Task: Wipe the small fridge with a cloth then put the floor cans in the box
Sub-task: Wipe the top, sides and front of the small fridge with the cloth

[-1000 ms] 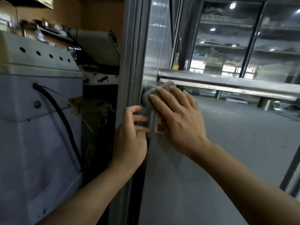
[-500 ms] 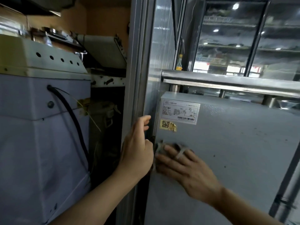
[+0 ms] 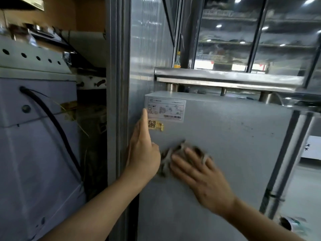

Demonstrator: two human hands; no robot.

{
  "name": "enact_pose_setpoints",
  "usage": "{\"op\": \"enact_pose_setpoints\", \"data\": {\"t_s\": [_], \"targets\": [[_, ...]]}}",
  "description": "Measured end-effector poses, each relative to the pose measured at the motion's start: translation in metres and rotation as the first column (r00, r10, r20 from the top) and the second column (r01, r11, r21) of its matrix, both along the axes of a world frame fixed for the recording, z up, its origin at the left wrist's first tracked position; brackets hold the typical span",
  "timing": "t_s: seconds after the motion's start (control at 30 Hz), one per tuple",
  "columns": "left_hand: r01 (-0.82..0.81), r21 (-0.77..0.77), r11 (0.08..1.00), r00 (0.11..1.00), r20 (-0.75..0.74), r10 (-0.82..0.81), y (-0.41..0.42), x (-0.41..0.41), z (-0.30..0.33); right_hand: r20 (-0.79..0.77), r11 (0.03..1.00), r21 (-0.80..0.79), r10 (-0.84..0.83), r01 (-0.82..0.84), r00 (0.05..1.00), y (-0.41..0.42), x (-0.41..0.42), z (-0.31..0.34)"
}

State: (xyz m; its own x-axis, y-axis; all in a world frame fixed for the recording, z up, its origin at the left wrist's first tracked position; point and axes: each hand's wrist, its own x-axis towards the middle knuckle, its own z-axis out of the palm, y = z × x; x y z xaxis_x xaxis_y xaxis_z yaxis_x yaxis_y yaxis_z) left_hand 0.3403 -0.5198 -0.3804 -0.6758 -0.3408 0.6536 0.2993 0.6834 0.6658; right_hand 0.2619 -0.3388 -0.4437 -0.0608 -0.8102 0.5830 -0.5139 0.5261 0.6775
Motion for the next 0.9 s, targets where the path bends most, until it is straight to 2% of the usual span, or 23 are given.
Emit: {"op": "enact_pose_setpoints", "data": {"t_s": [0.07,0.1,0.17,0.27,0.37,0.43,0.53,0.6,0.67,0.7,0.8,0.9], "targets": [[-0.02,-0.039,0.999,1.0,0.004,0.021,0.008,0.002,0.001,0.0,0.994,0.109,-0.011,0.011,1.0,0.013,0.0,-0.003],[-0.025,-0.067,0.997,1.0,-0.013,0.024,0.012,0.003,0.003,-0.002,0.995,0.096,-0.001,0.001,1.0,0.017,-0.001,0.007],[-0.043,-0.147,0.988,0.997,-0.071,0.033,0.019,0.003,0.01,-0.007,0.999,-0.049,0.023,-0.023,1.0,0.019,-0.003,0.042],[-0.148,-0.327,0.933,0.983,-0.149,0.104,0.028,-0.008,0.025,-0.041,0.944,-0.33,0.012,-0.025,0.999,0.019,-0.013,0.099],[-0.178,-0.454,0.873,0.981,-0.148,0.123,0.042,-0.018,0.033,-0.019,0.88,-0.475,-0.008,-0.002,1.0,0.018,-0.017,0.097],[-0.195,-0.48,0.855,0.979,-0.149,0.14,0.045,-0.022,0.032,0.011,0.884,-0.466,-0.025,0.028,1.0,0.029,-0.014,0.052],[-0.23,-0.5,0.835,0.973,-0.151,0.177,0.044,-0.023,0.03,0.086,0.945,-0.293,-0.123,0.143,0.989,0.06,-0.005,-0.032],[-0.253,-0.499,0.829,0.967,-0.151,0.204,0.048,-0.022,0.033,0.086,0.957,-0.237,-0.15,0.166,0.985,0.075,-0.002,-0.044],[-0.278,-0.511,0.813,0.961,-0.151,0.233,0.056,-0.022,0.037,0.065,0.945,-0.285,-0.146,0.158,0.987,0.073,-0.005,-0.018],[-0.275,-0.522,0.807,0.961,-0.152,0.229,0.06,-0.023,0.038,0.059,0.919,-0.369,-0.129,0.141,0.99,0.069,-0.007,0.004],[-0.233,-0.581,0.78,0.972,-0.169,0.164,0.077,-0.032,0.041,0.037,0.76,-0.644,-0.09,0.092,0.995,0.06,-0.02,0.068],[-0.241,-0.547,0.802,0.967,-0.206,0.15,0.09,-0.038,0.041,0.013,0.681,-0.73,-0.074,0.06,0.997,0.059,-0.028,0.073]]}}
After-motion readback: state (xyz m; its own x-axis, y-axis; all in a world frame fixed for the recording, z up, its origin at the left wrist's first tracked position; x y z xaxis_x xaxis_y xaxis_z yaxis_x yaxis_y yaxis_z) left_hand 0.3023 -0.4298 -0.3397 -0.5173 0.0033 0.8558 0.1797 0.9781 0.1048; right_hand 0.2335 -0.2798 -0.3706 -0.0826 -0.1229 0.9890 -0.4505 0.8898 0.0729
